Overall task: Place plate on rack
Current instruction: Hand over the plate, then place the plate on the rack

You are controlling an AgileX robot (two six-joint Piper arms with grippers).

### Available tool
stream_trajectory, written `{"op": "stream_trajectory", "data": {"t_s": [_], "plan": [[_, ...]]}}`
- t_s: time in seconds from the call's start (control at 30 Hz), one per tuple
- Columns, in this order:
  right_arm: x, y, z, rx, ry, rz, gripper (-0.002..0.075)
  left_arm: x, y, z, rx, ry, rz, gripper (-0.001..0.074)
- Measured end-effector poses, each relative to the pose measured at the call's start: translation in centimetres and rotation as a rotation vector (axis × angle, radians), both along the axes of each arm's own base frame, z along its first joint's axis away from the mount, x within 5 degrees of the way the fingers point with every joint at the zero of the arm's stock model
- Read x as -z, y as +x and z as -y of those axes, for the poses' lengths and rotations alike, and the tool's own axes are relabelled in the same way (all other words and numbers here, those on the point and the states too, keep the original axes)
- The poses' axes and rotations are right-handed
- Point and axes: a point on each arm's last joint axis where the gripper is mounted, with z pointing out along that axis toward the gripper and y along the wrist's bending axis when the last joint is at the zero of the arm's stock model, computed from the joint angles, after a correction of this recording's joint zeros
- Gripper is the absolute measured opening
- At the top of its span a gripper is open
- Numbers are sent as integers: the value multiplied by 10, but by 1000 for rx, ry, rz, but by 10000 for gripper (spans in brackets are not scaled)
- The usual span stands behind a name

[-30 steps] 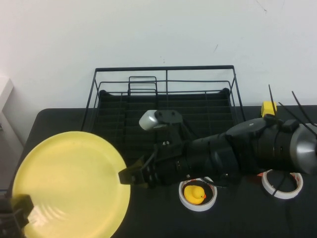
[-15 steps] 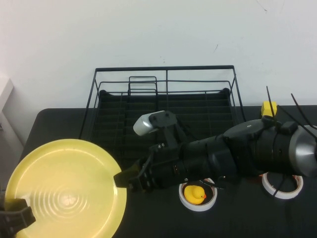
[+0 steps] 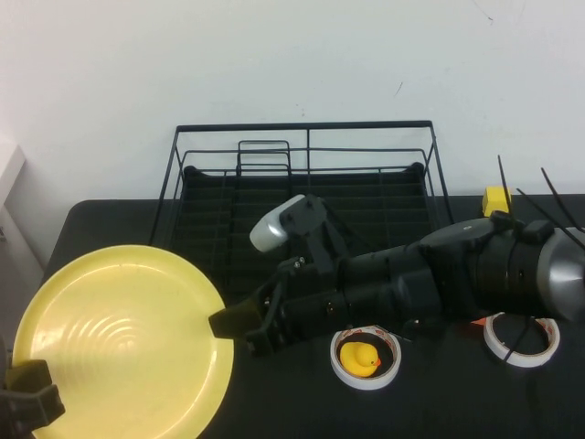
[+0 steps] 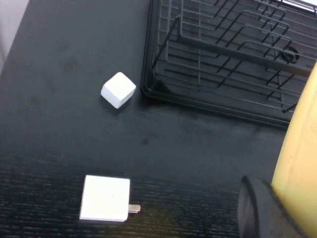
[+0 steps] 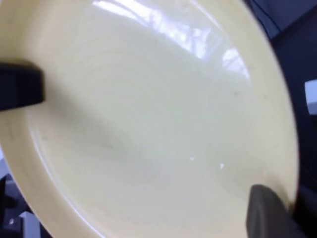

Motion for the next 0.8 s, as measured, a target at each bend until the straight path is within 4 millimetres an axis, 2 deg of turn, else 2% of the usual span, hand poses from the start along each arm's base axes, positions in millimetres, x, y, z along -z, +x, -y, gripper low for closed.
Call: {"op": "stream_trajectory", "data": {"t_s": [0.1, 0.27, 0.37, 0.5, 0.6, 0.7, 0.8], "plan": [[-1, -1, 0, -18, 5, 15, 162, -1, 0, 0, 15, 17, 14, 62], [-2, -4, -1, -47, 30, -1, 426, -4, 2, 0, 64, 82, 71, 60], [-4, -3, 0, -62, 45, -1, 519, -5, 3, 0, 72, 94, 86, 60], [-14, 7, 14, -83, 116, -15, 536, -6, 4, 1, 67, 74, 104, 58], [-33, 17, 31, -90, 200, -37, 517, -7, 4, 1, 65, 67, 109, 52], [-63, 19, 49, -146, 277, -23, 460, -6, 5, 1, 69, 74, 103, 51], [-83, 14, 63, -222, 275, 15, 388, -6, 5, 2, 71, 78, 105, 51]]}}
